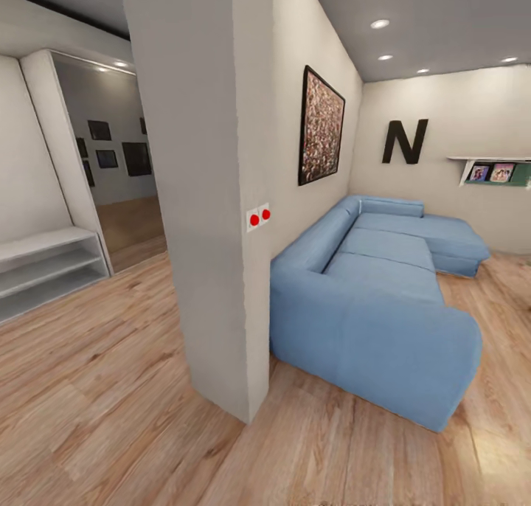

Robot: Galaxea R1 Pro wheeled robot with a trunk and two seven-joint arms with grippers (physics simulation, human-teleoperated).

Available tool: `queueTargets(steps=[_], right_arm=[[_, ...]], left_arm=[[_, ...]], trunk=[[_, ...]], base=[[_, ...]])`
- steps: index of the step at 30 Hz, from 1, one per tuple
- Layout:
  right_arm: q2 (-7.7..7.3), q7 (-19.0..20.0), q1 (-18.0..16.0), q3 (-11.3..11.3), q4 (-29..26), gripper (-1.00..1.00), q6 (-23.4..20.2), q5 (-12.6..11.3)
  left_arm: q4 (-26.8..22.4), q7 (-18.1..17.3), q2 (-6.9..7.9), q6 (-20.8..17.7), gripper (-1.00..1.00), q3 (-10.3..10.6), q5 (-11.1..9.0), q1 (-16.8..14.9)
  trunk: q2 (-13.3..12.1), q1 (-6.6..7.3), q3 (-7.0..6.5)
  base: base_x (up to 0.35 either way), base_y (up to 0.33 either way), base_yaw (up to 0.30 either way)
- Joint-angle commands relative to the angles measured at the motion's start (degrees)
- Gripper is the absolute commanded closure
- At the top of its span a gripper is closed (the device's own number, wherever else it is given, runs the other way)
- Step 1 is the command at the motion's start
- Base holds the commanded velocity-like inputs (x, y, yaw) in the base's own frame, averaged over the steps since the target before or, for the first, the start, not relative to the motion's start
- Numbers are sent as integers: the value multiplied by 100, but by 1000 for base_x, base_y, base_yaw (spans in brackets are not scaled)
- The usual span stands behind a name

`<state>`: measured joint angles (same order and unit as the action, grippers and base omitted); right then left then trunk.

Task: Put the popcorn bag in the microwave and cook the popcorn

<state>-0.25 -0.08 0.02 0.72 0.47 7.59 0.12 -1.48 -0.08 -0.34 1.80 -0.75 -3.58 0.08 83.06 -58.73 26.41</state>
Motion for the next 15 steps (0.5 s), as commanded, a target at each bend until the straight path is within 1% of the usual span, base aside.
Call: queueTargets(steps=[1,15], right_arm=[[0,-1,-2,7,5,-100,24,-4],[-1,-1,-2,12,5,-100,23,-60]], left_arm=[[-2,-1,-1,14,-100,-4,-37,1],[-2,-1,-1,14,-100,-4,-37,1]], trunk=[[2,0,1],[2,0,-38]], base=[[0,0,-288],[0,0,-288]])
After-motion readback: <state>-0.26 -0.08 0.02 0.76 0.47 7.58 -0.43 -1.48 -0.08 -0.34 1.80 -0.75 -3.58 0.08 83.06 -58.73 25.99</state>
